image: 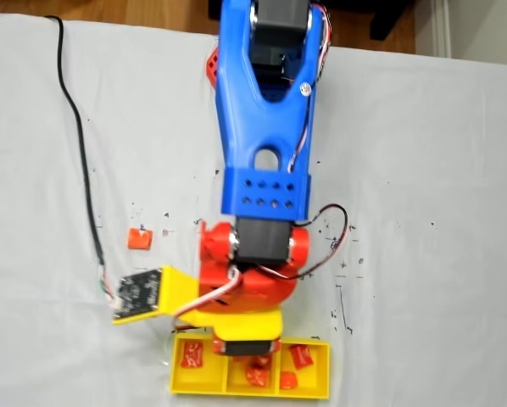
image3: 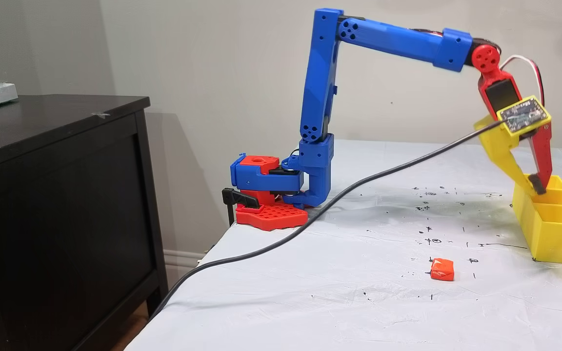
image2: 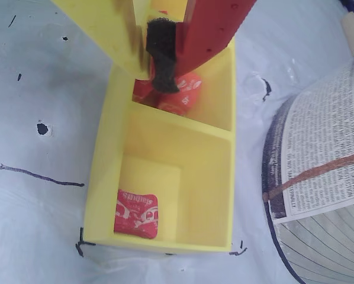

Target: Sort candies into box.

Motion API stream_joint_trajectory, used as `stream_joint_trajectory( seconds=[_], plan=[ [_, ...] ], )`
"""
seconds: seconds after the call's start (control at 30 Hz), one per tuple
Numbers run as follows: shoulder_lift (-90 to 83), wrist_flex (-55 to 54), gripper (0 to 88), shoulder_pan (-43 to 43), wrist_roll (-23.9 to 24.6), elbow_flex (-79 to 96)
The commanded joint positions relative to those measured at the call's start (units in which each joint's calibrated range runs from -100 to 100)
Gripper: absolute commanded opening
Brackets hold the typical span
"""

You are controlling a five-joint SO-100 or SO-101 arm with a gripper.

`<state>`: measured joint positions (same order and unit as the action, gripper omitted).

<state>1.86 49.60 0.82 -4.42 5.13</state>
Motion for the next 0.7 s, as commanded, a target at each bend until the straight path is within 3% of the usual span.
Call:
stream_joint_trajectory(
  seconds=[0.0,0.23,0.5,0.67],
  plan=[
    [-8.65,6.11,0.2,2.62,-2.69,-7.36],
    [-14.07,20.68,0.2,9.69,-9.62,-7.91],
    [-19.84,23.79,0.7,20.01,-14.75,1.65],
    [-18.99,23.38,0.3,26.54,-22.37,9.39]
  ],
)
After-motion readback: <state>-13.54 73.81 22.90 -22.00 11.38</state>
